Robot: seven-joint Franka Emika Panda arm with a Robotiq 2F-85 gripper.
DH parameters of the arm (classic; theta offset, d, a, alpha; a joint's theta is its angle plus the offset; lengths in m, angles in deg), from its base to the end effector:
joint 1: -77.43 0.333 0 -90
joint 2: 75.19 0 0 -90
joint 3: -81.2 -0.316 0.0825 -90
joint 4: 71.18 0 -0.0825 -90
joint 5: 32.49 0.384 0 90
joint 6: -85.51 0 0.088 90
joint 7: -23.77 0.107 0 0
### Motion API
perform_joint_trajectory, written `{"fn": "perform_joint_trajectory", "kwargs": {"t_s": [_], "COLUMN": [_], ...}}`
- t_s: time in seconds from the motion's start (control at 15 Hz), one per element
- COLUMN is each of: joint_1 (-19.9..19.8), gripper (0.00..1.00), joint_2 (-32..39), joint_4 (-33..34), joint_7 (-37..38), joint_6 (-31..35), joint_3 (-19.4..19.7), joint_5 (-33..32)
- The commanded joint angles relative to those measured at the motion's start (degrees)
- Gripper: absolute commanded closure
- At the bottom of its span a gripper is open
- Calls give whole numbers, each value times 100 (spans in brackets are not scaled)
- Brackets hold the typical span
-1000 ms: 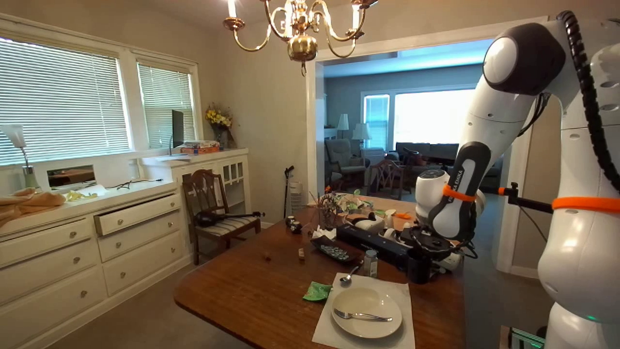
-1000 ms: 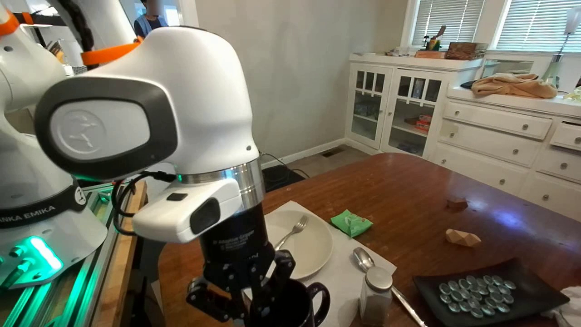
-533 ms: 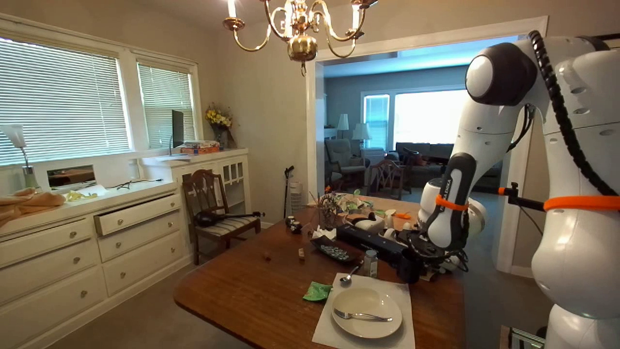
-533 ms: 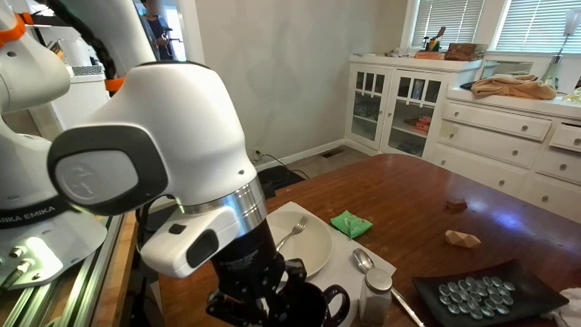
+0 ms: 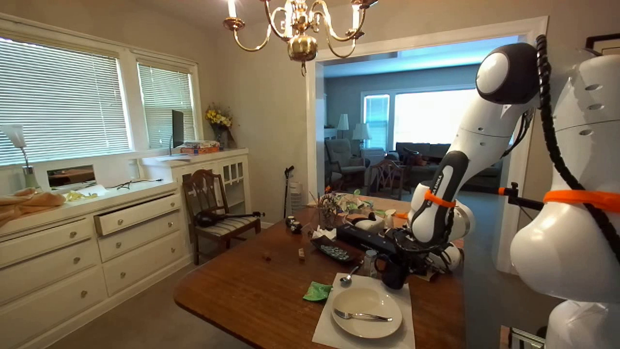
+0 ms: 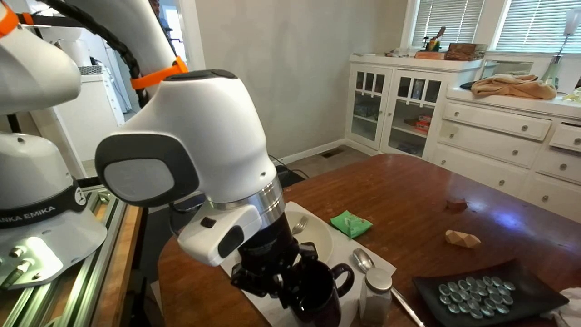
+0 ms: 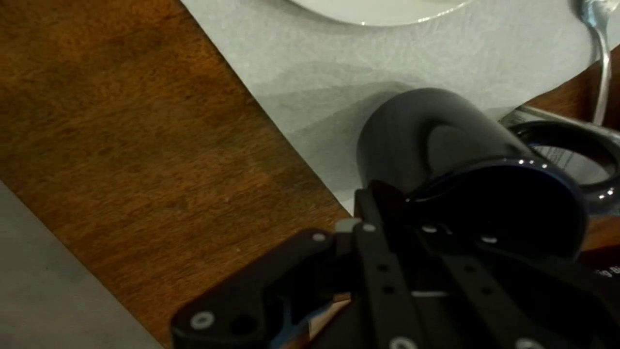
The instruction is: Move the cup forward
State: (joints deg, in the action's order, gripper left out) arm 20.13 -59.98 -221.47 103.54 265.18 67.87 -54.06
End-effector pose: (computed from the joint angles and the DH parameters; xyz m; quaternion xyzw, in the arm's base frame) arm 0.3467 -0.2823 0.1867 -0.6167 0.7764 -0.1225 0.0440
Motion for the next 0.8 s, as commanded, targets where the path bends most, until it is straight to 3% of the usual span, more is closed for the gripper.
{"fn": "perform_joint_trajectory", "kwargs": {"t_s": [0.0,0.13,0.27,0.33,0.4,0.6,0.73], "joint_1": [-1138,-1448,-1471,-321,-115,1132,1834], "gripper": [98,98,98,98,98,98,98], "joint_2": [100,-43,-202,-362,-384,-354,-227], "joint_4": [358,572,794,887,988,1298,1484], "joint_7": [-576,-956,-1029,-1599,-1615,-1480,-1438], "joint_6": [-883,-1688,-2309,-2447,-2603,-3088,-3331], "joint_3": [-1128,-1423,-1406,-369,-125,1125,1743], "joint_5": [580,863,905,1698,1766,1630,1552]}}
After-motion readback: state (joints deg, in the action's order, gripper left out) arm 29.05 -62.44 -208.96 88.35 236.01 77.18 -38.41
